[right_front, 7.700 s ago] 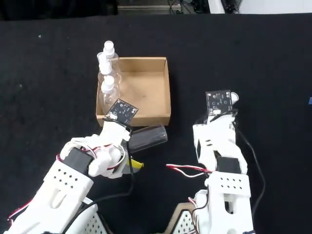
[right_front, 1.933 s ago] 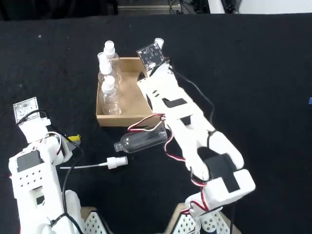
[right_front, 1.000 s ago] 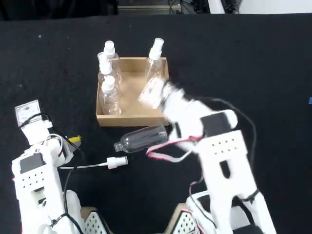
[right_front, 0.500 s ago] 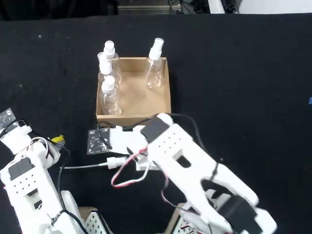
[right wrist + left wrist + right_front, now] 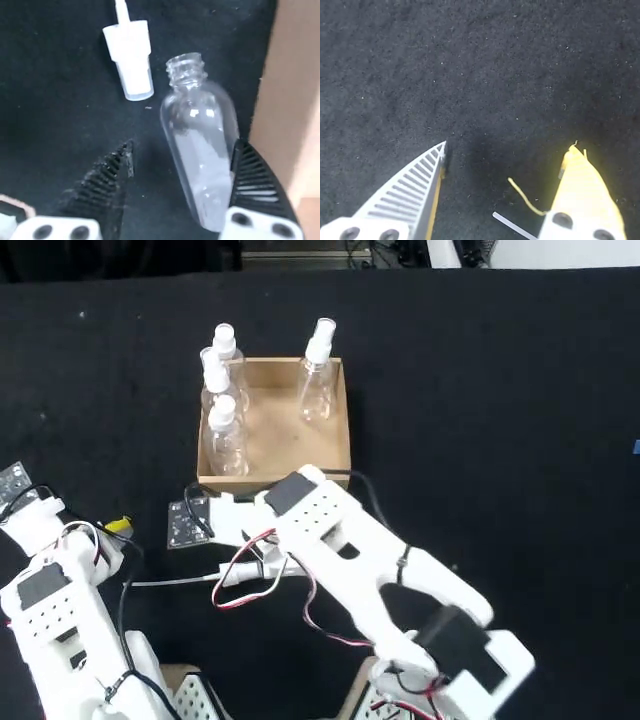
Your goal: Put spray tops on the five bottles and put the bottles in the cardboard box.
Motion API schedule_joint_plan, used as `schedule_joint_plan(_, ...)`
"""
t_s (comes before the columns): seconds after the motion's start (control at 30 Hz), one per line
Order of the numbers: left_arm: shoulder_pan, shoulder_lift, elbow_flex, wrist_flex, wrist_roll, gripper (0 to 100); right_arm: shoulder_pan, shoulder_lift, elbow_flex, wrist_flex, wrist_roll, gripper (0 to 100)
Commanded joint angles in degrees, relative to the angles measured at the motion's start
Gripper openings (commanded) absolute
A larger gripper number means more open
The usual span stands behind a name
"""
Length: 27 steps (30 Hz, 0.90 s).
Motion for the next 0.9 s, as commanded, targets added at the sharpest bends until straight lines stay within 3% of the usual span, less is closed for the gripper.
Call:
schedule_joint_plan(0.0,-0.2,-0.4,-3.6,-1.0,0.4,33,0.6,2.8,-3.2,-0.7,0.3,27.9)
schedule_joint_plan(0.2,-0.2,-0.4,-3.6,-0.9,0.3,33,0.6,5.3,-3.2,-4.0,-3.6,27.0)
schedule_joint_plan(0.4,-0.2,-0.4,-3.6,-0.8,0.3,33,3.7,5.2,-3.5,-4.0,-12.5,9.3)
schedule_joint_plan(0.6,-0.2,-0.4,-3.6,-0.9,0.3,33,12.1,2.8,-3.4,1.3,-18.2,10.1)
schedule_joint_plan(0.87,-0.1,-0.4,-3.5,-1.1,0.3,33,32.8,-5.8,1.7,3.3,-18.5,10.6)
